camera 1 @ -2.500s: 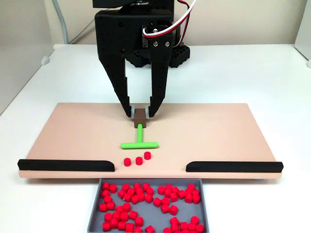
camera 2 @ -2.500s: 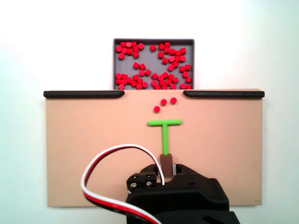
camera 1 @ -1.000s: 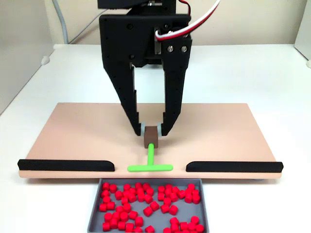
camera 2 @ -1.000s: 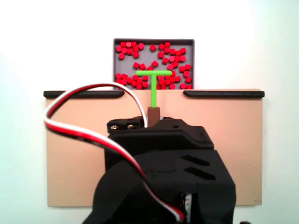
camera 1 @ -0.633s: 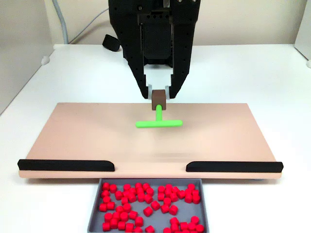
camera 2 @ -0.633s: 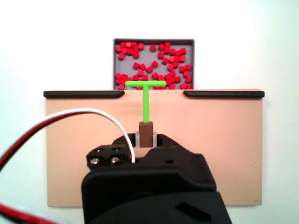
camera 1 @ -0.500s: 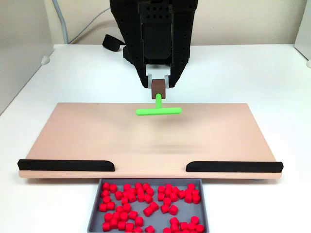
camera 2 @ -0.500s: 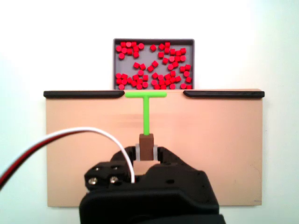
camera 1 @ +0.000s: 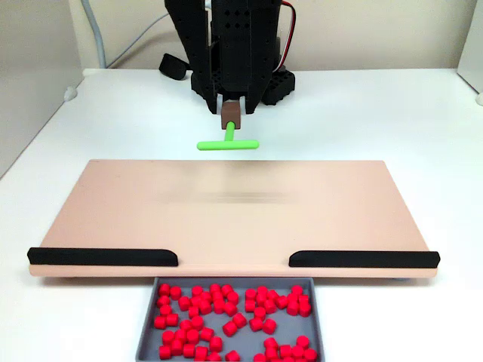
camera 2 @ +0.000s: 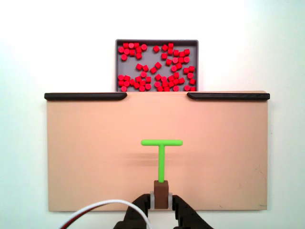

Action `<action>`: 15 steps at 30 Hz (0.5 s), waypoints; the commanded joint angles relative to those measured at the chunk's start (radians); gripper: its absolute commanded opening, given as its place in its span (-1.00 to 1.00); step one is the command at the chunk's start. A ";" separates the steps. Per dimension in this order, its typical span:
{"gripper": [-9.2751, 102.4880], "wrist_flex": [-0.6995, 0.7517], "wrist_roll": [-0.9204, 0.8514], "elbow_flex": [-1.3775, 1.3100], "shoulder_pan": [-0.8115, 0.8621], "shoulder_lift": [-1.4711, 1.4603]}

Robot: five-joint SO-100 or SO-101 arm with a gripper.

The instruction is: Push granules from bottom to the grey container

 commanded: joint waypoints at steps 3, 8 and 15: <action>-0.84 0.028 0.031 -0.002 -0.012 0.044; -0.84 0.051 0.046 -0.002 -0.018 0.075; -0.84 0.051 0.063 -0.002 -0.034 0.066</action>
